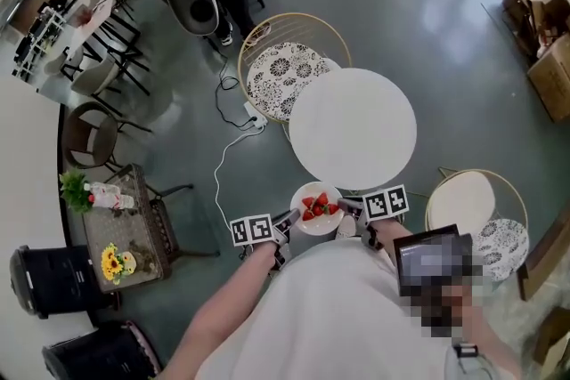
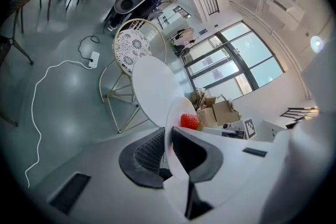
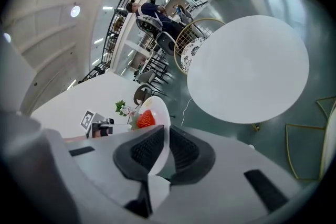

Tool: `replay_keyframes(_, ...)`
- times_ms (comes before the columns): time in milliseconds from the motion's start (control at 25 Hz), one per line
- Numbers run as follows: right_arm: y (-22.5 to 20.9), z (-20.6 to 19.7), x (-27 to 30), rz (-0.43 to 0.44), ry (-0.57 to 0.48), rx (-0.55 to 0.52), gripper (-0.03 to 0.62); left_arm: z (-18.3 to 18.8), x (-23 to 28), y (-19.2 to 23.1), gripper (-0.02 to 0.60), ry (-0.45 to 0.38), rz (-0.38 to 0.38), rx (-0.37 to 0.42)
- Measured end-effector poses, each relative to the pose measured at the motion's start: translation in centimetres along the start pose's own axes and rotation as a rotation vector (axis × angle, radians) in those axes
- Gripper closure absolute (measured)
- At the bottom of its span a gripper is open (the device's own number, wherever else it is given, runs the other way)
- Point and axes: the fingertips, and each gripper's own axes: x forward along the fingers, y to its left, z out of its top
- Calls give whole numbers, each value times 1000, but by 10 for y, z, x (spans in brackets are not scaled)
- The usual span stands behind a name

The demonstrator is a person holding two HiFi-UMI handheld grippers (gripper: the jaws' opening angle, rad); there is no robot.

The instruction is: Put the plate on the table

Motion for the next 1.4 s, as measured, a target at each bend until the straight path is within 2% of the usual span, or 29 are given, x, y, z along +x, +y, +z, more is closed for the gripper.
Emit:
replay_keyframes(240, -6, 8, 2, 12, -16, -4, 571, 7, 8, 3, 557, 6, 14, 19)
replay_keyframes(560, -23, 21, 0, 15, -75, 35, 571, 25, 28, -2, 555, 32, 28, 85)
replay_keyframes(800, -31, 35, -8, -5, -101, 60, 571, 37, 42, -11, 555, 66, 25, 93)
replay_keyframes(1120, -56, 84, -8, -39, -121, 90, 571, 86, 83, -17, 554, 103, 20, 141)
replay_keyframes(1400, -63, 120, 14, -73, -97, 73, 571, 123, 95, -3, 552, 114, 26, 122)
